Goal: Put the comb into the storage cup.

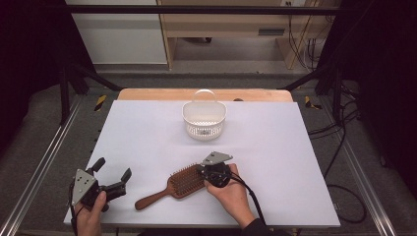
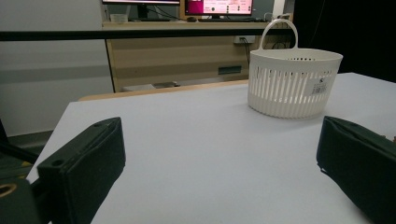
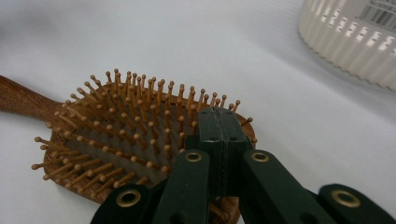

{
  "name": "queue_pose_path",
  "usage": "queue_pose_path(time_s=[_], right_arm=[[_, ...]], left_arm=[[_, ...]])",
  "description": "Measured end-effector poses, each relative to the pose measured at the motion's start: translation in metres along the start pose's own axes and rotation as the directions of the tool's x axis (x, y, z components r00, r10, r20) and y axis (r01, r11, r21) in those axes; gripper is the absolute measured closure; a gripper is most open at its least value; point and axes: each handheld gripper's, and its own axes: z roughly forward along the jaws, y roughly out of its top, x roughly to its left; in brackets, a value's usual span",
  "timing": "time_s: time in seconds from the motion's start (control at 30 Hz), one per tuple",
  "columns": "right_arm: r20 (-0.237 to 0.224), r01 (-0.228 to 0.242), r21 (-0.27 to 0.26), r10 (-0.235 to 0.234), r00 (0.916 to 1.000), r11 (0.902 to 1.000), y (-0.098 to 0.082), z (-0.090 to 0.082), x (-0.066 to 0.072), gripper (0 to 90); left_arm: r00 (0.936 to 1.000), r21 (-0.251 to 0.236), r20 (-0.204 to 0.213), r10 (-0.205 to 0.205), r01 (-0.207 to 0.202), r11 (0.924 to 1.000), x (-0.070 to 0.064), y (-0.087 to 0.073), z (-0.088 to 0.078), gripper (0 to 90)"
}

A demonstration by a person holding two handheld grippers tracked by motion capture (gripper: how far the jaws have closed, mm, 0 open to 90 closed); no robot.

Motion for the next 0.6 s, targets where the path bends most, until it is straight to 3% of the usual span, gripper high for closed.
queue_pose_path(time_s=[0.17,0.3,0.37,0.4,0.53,0.6], right_arm=[[-0.006,-0.006,-0.022,0.005,1.0,0.9997,-0.001,-0.001,-0.004,90.0],[-0.001,-0.015,-0.092,0.015,0.9999,0.9956,-0.002,-0.014,-0.009,88.7],[0.033,-0.031,-0.147,0.036,0.9988,0.9886,-0.005,-0.03,-0.02,86.2],[0.033,-0.031,-0.147,0.036,0.9988,0.9886,-0.005,-0.03,-0.02,86.2],[0.08,-0.061,-0.225,0.081,0.9935,0.9725,-0.015,-0.054,-0.039,78.8],[0.121,-0.085,-0.277,0.123,0.985,0.957,-0.025,-0.072,-0.053,63.6]], left_arm=[[1.0,-0.003,-0.003,-0.009,0.009,1.0,0.001,0.0,0.0,1.3],[0.9999,-0.008,-0.007,-0.008,0.008,0.9999,0.002,0.001,-0.002,1.3],[0.9999,-0.007,-0.007,-0.007,0.007,1.0,0.002,0.001,-0.002,1.4],[0.9999,-0.004,-0.007,-0.007,0.007,1.0,0.001,0.001,-0.002,1.4],[0.9999,0.009,-0.016,0.0,0.0,1.0,0.0,0.001,-0.003,2.2],[0.9998,0.009,-0.013,-0.011,0.011,0.9999,0.0,0.002,-0.004,2.1]])
